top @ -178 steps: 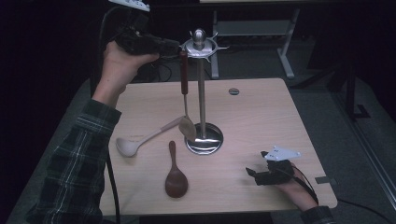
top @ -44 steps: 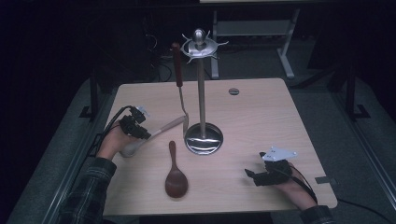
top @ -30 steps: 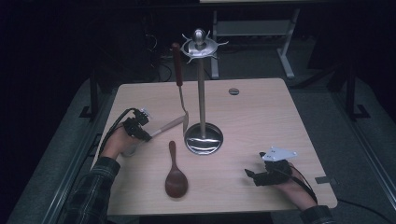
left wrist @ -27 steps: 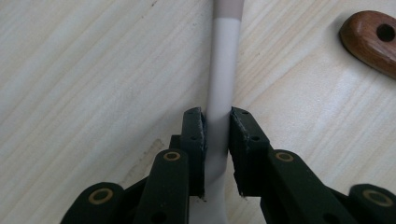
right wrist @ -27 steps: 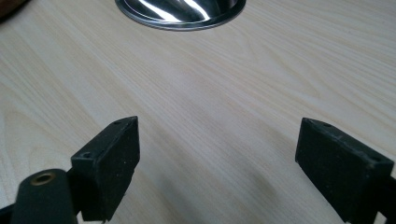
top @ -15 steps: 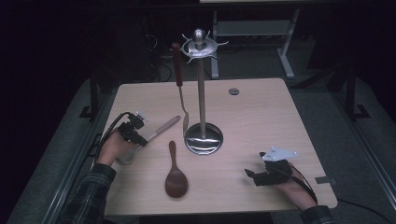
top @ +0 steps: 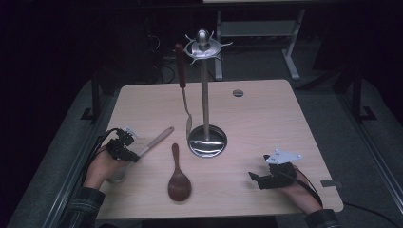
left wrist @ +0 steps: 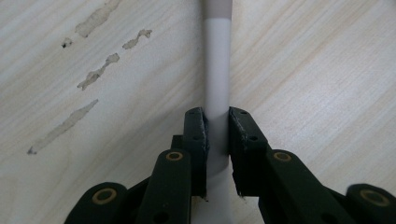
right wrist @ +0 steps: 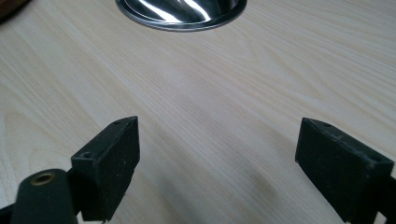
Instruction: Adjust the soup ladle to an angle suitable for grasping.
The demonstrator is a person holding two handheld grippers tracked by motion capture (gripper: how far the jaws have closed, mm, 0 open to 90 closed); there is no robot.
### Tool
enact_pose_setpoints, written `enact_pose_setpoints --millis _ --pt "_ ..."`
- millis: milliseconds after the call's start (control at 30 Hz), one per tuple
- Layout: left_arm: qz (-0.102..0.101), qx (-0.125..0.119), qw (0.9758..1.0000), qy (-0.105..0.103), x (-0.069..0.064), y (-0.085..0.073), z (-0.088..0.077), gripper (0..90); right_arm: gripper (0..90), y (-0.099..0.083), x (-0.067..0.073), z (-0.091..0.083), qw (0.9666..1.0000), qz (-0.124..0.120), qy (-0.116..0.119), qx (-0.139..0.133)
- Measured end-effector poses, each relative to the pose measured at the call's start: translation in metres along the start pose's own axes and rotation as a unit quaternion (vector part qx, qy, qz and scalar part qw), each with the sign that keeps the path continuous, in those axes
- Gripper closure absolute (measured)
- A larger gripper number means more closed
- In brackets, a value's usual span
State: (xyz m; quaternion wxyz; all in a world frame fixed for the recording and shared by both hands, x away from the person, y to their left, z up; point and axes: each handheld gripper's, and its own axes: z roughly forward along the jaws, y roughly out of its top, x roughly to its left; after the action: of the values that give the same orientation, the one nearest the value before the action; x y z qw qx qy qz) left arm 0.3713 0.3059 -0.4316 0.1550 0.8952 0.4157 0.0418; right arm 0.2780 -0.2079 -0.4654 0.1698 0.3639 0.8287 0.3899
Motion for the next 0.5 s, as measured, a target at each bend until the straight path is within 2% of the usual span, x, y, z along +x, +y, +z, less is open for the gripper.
enact_pose_setpoints --millis 67,167,333,367,500 --pt "0.002 -0.001 1.0000 0.002 0.000 0.001 0.000 76.5 13.6 0.000 0.000 0.000 1.0000 0.002 -0.001 0.000" --pt "-0.006 -0.023 0.9997 -0.002 0.001 0.008 -0.003 71.6 13.6 0.000 -0.001 0.000 1.0000 0.002 -0.001 0.000" --pt "0.004 -0.018 0.9998 0.002 0.001 0.031 -0.004 68.3 13.6 0.000 -0.001 0.000 1.0000 0.002 -0.001 0.000" --pt "0.010 -0.016 0.9998 0.002 0.001 0.036 -0.003 67.9 13.6 0.000 -0.001 0.000 1.0000 0.002 0.000 0.000" --pt "0.010 -0.015 0.9998 0.004 -0.001 0.053 0.006 67.2 13.6 0.000 -0.002 0.000 1.0000 0.001 -0.002 -0.002"
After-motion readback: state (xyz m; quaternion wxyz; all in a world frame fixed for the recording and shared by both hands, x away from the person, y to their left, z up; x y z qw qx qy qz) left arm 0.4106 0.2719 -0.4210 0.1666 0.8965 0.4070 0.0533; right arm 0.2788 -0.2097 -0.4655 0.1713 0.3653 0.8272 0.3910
